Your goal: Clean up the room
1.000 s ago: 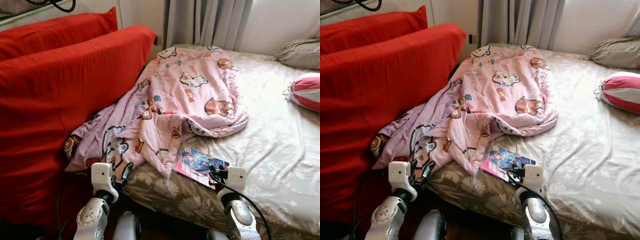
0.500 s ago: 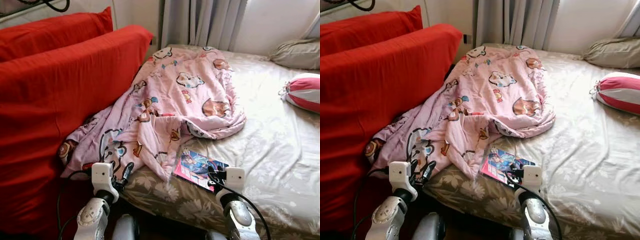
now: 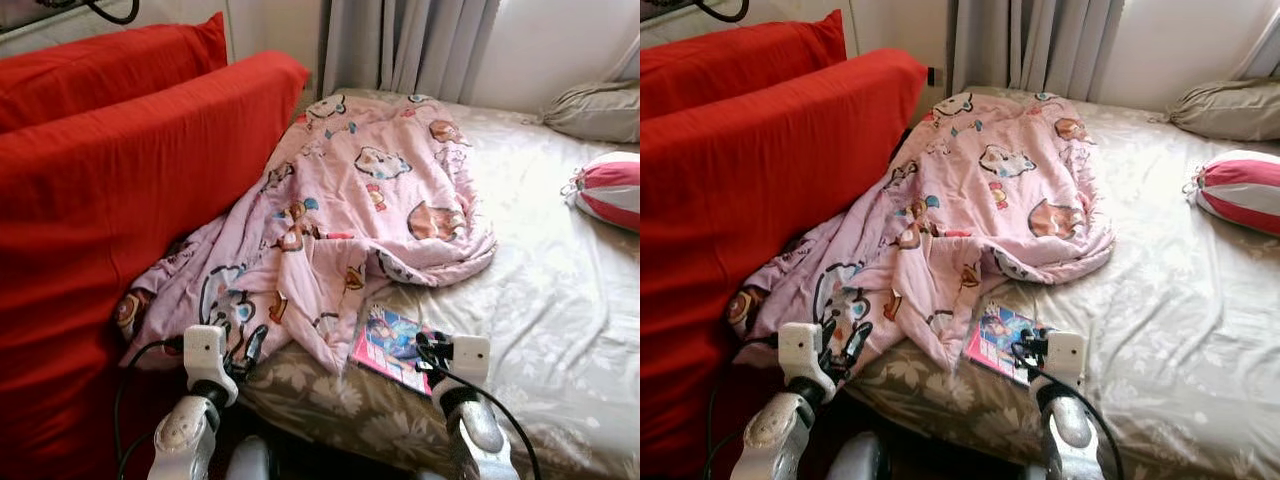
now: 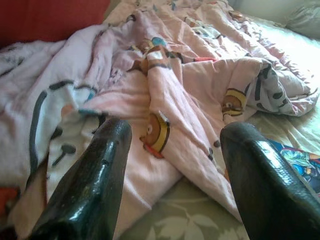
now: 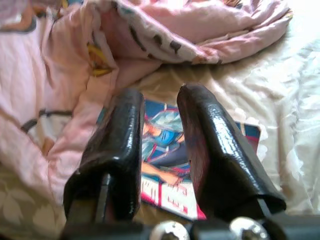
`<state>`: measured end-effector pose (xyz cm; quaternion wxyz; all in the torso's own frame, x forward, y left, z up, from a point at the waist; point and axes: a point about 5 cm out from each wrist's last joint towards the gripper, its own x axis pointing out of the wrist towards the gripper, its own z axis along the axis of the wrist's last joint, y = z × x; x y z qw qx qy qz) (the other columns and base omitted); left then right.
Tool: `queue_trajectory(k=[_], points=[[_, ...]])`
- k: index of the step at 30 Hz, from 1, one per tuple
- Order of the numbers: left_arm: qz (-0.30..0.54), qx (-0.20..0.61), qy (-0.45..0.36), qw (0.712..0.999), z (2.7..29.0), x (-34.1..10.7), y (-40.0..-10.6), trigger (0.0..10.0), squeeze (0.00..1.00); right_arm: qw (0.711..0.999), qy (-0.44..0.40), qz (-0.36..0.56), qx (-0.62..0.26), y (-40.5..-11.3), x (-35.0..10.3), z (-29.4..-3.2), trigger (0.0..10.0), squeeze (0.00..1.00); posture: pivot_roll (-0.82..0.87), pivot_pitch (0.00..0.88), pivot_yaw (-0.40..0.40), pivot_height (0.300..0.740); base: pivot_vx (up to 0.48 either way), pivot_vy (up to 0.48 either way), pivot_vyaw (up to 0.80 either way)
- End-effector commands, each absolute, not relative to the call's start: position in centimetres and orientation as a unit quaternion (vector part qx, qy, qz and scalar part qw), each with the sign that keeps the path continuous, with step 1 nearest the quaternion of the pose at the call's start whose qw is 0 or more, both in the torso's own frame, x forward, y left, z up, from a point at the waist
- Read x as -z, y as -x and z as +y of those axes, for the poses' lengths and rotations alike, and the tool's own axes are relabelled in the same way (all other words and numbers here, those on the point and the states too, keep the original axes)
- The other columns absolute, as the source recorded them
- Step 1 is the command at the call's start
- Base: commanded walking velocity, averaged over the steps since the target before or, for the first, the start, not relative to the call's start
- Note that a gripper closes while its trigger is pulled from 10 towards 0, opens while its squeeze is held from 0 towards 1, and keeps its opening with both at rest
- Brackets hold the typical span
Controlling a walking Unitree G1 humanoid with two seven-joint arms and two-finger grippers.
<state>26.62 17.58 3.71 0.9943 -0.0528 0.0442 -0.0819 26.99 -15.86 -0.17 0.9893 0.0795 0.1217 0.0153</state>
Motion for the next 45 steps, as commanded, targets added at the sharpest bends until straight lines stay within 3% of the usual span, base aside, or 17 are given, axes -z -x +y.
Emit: queue_trajectory(k=[1, 14, 29, 45], points=[[0.038, 0.092, 0.055, 0.994, 16.9, -4.0, -26.7, 10.0, 0.0, 0.989, -0.082, 0.12, -0.002, -26.8, 0.2, -16.6, 10.0, 0.0, 0.09, 0.063, -0.024, 0.621, 0.33, 0.0, 0.0], [0.038, 0.09, 0.051, 0.994, 17.1, -4.0, -26.5, 10.0, 0.0, 0.99, -0.084, 0.117, 0.006, -26.8, 0.2, -16.9, 10.0, 0.0, 0.09, 0.073, -0.022, 0.621, 0.331, 0.0, 0.0], [0.041, 0.093, 0.039, 0.994, 18.0, -4.2, -25.7, 10.0, 0.0, 0.99, -0.08, 0.112, -0.011, -27.3, -0.1, -16.0, 10.0, 0.0, 0.11, 0.148, 0.011, 0.621, 0.0, 0.0, 0.0], [0.05, 0.104, 0.033, 0.993, 18.4, -4.6, -25.7, 10.0, 0.0, 0.988, -0.087, 0.123, 0.037, -26.9, 0.4, -16.7, 10.0, 0.0, 0.14, 0.21, 0.065, 0.601, 0.0, 0.0, 0.0]])
